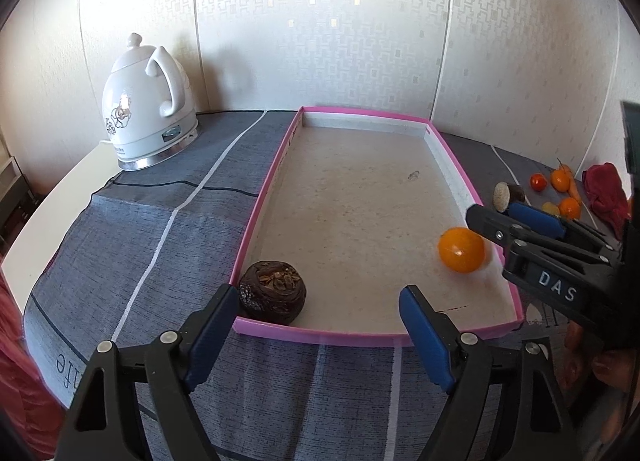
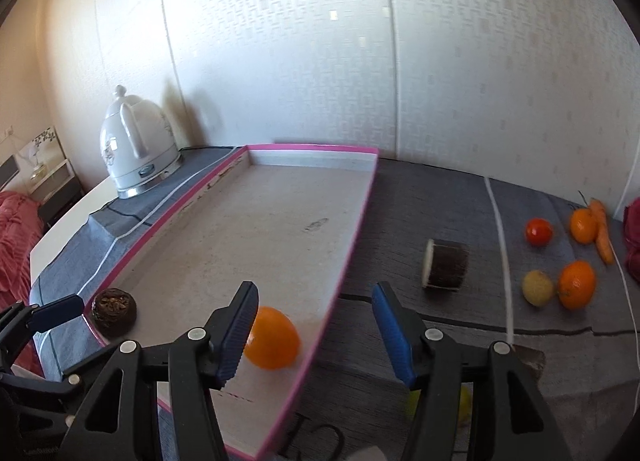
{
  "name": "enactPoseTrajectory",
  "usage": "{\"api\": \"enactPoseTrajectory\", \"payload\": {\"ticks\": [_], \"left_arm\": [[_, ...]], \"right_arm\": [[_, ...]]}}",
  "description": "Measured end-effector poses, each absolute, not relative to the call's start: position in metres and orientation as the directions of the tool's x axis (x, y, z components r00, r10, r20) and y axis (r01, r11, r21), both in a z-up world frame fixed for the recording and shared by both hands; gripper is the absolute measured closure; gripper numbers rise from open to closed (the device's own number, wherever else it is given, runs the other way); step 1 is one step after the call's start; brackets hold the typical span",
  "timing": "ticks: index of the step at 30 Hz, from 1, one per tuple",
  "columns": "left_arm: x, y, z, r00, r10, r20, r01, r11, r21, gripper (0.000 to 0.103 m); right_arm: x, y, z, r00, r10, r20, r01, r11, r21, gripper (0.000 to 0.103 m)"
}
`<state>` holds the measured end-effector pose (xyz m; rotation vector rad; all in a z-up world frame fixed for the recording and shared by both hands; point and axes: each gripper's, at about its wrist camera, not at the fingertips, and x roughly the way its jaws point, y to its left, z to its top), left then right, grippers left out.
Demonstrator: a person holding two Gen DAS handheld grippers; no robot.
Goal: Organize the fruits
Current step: 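Lower the orange into the pink tray and open the right tool, then grasp the dark eggplant slice with right tool while left moves toward the green tomato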
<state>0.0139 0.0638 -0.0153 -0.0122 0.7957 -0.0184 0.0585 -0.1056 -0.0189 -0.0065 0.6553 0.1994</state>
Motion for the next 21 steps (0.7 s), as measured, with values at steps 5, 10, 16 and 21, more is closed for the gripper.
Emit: {"api": "enactPoseTrajectory", "payload": {"ticks": [5,10,16,21], "left_arm": [[0.014,0.058,-0.012,0.703,-0.043,-0.71,0.028,0.999,-0.032,0.019],[0.015,0.049,-0.011,0.699,-0.07,-0.712,0.058,0.997,-0.041,0.018],[0.014,0.034,-0.009,0.699,-0.119,-0.705,0.102,0.993,-0.067,0.009],[0.013,0.016,-0.007,0.712,-0.137,-0.689,0.15,0.988,-0.043,0.008]], "right_arm": [[0.048,-0.117,-0.016,0.774,0.185,-0.606,-0.168,0.982,0.085,0.043],[0.037,-0.131,-0.01,0.78,0.174,-0.601,-0.145,0.985,0.097,0.043],[0.028,-0.153,-0.005,0.781,0.15,-0.606,-0.099,0.988,0.118,0.043],[0.02,-0.175,-0.002,0.787,0.107,-0.608,-0.04,0.992,0.123,0.043]]}}
